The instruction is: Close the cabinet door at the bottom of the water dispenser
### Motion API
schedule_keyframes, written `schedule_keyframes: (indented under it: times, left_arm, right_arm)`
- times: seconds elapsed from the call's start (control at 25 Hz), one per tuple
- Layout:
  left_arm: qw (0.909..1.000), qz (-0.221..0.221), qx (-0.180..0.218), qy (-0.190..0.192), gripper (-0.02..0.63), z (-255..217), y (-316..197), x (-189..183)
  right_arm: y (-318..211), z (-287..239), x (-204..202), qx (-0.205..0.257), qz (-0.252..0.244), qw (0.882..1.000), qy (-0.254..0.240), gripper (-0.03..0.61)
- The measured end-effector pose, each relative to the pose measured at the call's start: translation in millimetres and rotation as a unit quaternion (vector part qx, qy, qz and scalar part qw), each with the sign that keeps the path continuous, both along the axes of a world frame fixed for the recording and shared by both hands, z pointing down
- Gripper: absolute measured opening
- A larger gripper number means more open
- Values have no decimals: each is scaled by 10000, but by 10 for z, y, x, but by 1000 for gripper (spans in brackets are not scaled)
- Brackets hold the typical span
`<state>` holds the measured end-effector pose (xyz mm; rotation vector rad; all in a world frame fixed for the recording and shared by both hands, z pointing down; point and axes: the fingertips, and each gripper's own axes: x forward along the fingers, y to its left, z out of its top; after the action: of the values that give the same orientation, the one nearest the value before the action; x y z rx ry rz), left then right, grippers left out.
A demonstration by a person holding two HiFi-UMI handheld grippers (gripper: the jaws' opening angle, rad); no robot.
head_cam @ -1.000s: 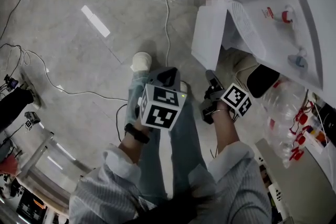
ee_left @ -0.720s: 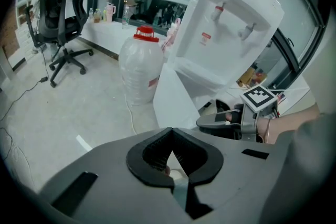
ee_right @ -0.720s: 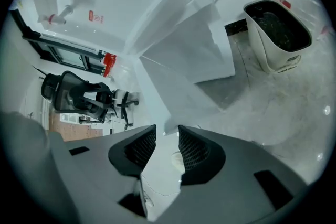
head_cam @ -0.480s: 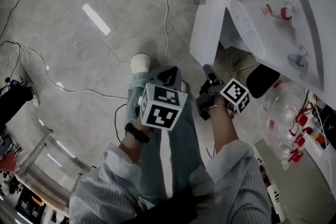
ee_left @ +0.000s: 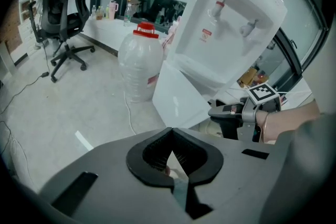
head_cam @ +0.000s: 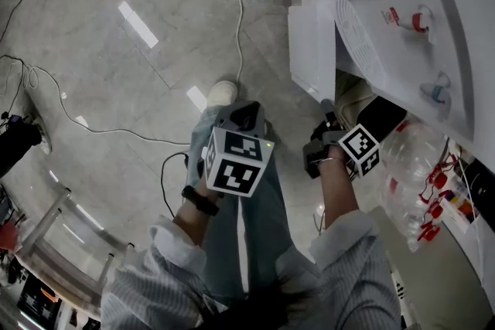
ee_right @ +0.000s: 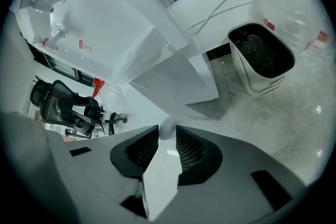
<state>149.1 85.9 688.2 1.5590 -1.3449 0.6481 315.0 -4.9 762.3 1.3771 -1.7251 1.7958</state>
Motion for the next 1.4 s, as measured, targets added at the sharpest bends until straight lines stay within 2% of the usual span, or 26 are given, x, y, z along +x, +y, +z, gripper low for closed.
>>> schedule_keyframes:
  times: [0.4, 0.56, 0.72, 0.8, 1.16, 1.4]
  left_arm:
    - [9990, 411, -81, 136, 11, 38, -118, 69]
    - [9985, 538, 28, 135, 11, 2, -259, 60]
    - [9980, 610, 47, 161, 11, -2, -312, 50]
    - [9979, 625, 46, 184, 11, 5, -317, 56]
    - [9983, 540, -40, 194, 11, 117, -284, -32]
    - [9989, 415, -98, 180, 11, 185, -288, -102]
  right_arm:
    - [-353, -50, 409, 190, 516, 9969, 556, 77]
    - [-351, -62, 388, 355, 183, 9963, 758, 75]
    - [-216, -6, 255, 408, -692, 9902, 1139, 77]
    - [-169, 46, 226, 387, -920, 9863, 1314, 77]
    - [-298, 193, 321, 320, -490, 9855, 1595, 75]
    - [-430, 219, 439, 342, -562, 9820, 1769, 74]
